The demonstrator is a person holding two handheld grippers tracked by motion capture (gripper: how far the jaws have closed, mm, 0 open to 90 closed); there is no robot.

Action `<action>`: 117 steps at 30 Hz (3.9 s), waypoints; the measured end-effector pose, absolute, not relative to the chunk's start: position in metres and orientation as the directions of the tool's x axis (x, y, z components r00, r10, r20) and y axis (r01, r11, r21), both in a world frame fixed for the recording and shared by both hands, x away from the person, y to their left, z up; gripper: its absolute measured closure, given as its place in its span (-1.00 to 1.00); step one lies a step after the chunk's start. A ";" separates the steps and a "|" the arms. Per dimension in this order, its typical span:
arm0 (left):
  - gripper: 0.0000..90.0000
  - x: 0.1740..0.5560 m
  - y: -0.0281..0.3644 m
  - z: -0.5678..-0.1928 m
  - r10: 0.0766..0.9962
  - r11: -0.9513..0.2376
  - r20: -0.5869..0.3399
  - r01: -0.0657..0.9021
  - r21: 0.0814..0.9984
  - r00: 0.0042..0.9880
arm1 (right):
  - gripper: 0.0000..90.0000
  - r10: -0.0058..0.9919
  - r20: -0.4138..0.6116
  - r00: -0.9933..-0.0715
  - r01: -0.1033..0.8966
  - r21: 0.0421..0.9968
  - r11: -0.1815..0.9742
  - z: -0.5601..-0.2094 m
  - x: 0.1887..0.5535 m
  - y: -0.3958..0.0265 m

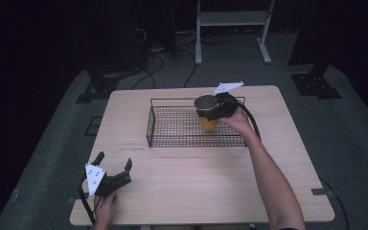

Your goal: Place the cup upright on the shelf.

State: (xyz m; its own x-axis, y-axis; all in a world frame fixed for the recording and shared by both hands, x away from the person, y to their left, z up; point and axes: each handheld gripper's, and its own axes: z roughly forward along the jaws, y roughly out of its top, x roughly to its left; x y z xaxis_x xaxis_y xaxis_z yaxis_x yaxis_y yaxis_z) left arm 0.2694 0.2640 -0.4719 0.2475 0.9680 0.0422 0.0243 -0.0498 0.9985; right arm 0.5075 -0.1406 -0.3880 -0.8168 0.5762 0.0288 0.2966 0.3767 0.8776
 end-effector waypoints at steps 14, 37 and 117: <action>-1.00 0.270 0.265 -0.472 0.968 -0.044 0.037 0.022 0.999 0.250 | -0.82 0.563 0.033 -0.826 0.322 0.847 0.422 -0.408 0.519 -0.132; -1.00 0.269 0.265 -0.472 0.967 -0.048 0.040 0.024 0.999 0.251 | -0.96 0.549 0.010 -0.836 0.297 0.849 0.437 -0.414 0.515 -0.134; -1.00 0.269 0.264 -0.472 0.966 -0.052 0.045 0.022 0.998 0.253 | -0.97 0.603 0.052 -0.796 0.285 0.911 0.298 -0.360 0.474 -0.201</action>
State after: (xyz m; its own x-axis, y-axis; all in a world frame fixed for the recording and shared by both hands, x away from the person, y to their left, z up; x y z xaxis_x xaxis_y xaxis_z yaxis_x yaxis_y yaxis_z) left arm 0.2686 0.2639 -0.4719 0.2527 0.9665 0.0452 0.0220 -0.0524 0.9984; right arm 0.4737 -0.2012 -0.3605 -0.7959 0.6031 0.0518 0.2852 0.2982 0.9109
